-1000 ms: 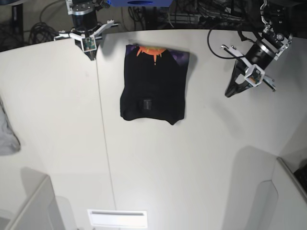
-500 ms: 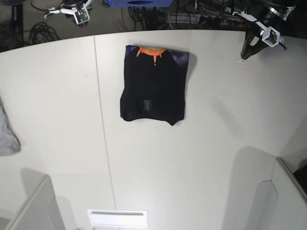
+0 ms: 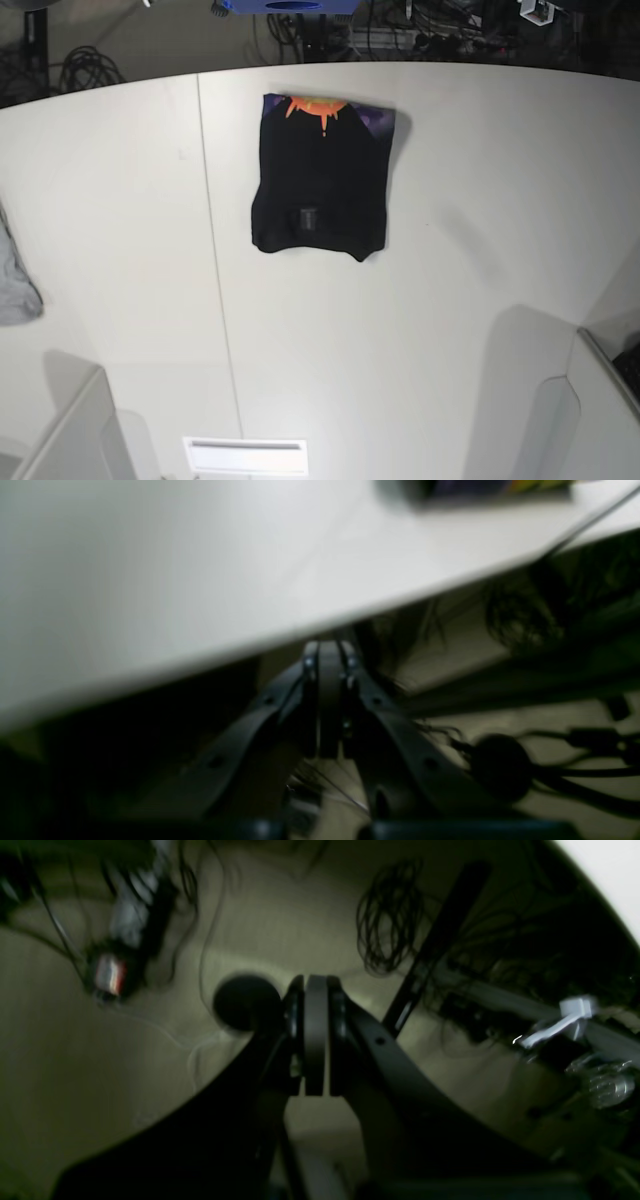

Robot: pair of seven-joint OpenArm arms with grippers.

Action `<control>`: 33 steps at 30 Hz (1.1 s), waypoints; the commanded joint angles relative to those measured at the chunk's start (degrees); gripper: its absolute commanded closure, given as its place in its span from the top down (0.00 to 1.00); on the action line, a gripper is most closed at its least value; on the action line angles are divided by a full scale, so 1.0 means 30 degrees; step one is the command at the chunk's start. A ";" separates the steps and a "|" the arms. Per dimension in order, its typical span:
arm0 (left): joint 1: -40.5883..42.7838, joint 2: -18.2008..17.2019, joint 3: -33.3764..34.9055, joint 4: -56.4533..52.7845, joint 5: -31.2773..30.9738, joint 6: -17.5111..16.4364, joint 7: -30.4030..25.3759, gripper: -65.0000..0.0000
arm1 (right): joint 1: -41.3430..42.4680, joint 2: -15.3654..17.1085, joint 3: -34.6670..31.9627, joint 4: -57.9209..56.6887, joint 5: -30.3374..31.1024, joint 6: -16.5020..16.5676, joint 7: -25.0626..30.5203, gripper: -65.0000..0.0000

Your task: Fold the T-shirt properly

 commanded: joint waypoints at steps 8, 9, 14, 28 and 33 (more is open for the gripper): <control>-0.1782 -0.0132 0.1880 -0.6669 -0.0266 -0.0150 -0.0334 0.00 | 0.3925 0.2891 -0.5007 -0.4369 0.4260 0.0015 -0.0522 0.00; -0.2192 -0.0044 0.1968 -0.7461 -0.0266 -0.0150 -0.0334 0.00 | 0.4775 0.3154 -0.5828 -0.5014 0.4876 0.0015 -0.0522 0.00; -0.4273 0.0366 0.2290 -1.1182 0.1140 -0.0150 -0.0334 0.00 | 0.8673 0.3301 -0.9637 -0.8355 0.7543 0.0015 -0.0434 0.00; -1.2947 -0.0308 0.2290 -2.5219 0.5419 -0.0150 -0.0363 0.00 | 1.3156 -0.1564 -1.1981 -1.9666 0.9916 0.0015 0.4841 0.00; -1.5262 -0.0543 0.2290 -2.7387 0.6942 -0.0150 -0.0363 0.00 | 1.5559 -0.4904 -1.1952 -2.9395 0.9916 0.0015 1.0731 0.00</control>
